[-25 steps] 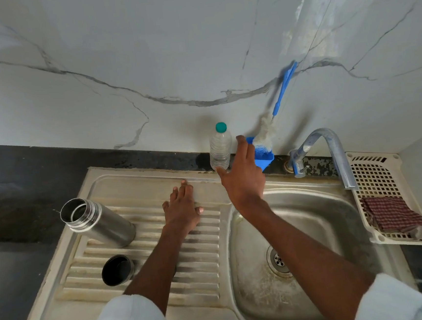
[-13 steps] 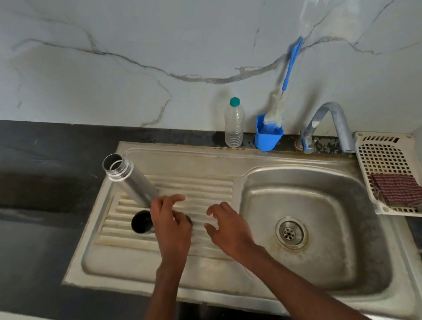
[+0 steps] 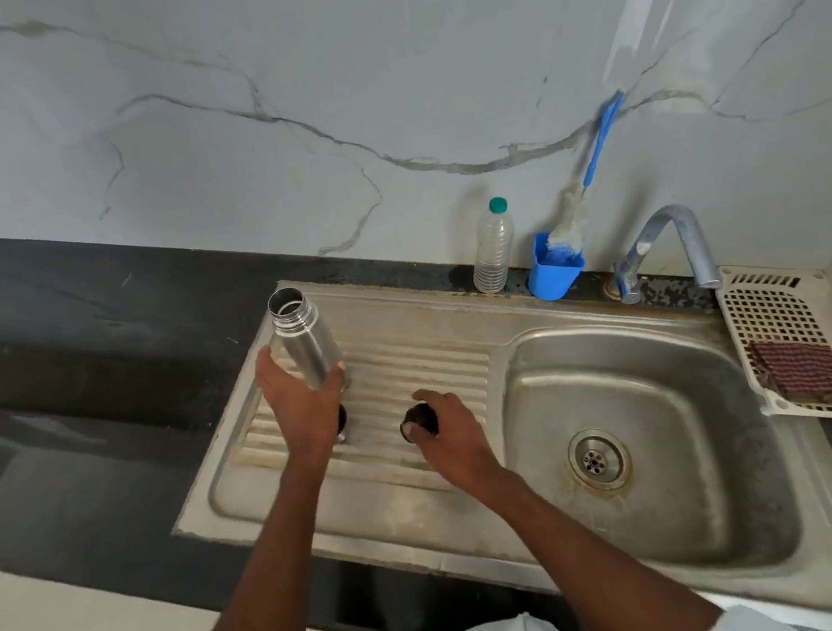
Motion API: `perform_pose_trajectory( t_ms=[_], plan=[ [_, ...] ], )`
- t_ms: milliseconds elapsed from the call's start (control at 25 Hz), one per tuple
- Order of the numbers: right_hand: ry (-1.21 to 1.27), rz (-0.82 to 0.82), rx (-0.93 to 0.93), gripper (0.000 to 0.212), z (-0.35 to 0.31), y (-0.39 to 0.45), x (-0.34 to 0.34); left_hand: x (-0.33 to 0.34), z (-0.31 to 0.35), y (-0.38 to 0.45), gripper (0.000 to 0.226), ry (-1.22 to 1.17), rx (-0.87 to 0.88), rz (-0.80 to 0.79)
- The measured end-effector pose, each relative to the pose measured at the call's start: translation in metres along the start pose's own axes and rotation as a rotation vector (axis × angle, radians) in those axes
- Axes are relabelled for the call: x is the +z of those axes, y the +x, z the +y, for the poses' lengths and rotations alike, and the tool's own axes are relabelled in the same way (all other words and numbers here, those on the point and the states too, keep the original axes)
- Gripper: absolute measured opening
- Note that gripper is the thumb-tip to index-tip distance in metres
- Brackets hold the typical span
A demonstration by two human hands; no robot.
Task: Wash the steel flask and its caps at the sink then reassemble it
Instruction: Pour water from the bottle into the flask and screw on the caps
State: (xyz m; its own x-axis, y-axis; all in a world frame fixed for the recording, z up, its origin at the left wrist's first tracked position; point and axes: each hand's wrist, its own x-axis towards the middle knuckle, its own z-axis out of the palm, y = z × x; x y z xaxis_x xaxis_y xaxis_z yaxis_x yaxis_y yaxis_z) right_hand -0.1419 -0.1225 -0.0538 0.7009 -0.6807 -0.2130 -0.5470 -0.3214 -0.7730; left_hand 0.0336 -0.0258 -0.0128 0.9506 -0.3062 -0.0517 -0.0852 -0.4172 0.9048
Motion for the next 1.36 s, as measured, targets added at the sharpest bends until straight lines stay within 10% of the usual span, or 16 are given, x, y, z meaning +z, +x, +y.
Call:
perform_pose_trajectory(
  t_ms=[240, 400, 520, 720, 1120, 1360],
  plan=[
    [0.054, 0.527, -0.2, 0.034, -0.016, -0.016, -0.066, 0.012, 0.013, 0.03, 0.074, -0.192, 0.025, -0.028],
    [0.276, 0.561, 0.368, 0.034, 0.033, -0.018, -0.07, 0.022, 0.025, 0.02, 0.065, -0.181, 0.063, -0.012],
    [0.231, 0.651, 0.325, 0.025, 0.043, -0.025, -0.084, 0.03, 0.033, 0.002, 0.064, -0.218, 0.136, -0.031],
    [0.476, 0.501, 0.439, 0.029, 0.04, -0.03, -0.113, 0.051, 0.064, -0.042, 0.064, -0.229, 0.246, -0.148],
    [0.473, 0.332, -0.246, 0.058, -0.023, -0.076, -0.256, 0.093, 0.068, -0.143, 0.067, -0.033, 0.462, -0.347],
    [0.248, 0.143, -0.276, 0.068, -0.006, -0.072, -0.256, 0.102, 0.074, -0.165, 0.073, 0.029, 0.483, -0.405]
  ],
)
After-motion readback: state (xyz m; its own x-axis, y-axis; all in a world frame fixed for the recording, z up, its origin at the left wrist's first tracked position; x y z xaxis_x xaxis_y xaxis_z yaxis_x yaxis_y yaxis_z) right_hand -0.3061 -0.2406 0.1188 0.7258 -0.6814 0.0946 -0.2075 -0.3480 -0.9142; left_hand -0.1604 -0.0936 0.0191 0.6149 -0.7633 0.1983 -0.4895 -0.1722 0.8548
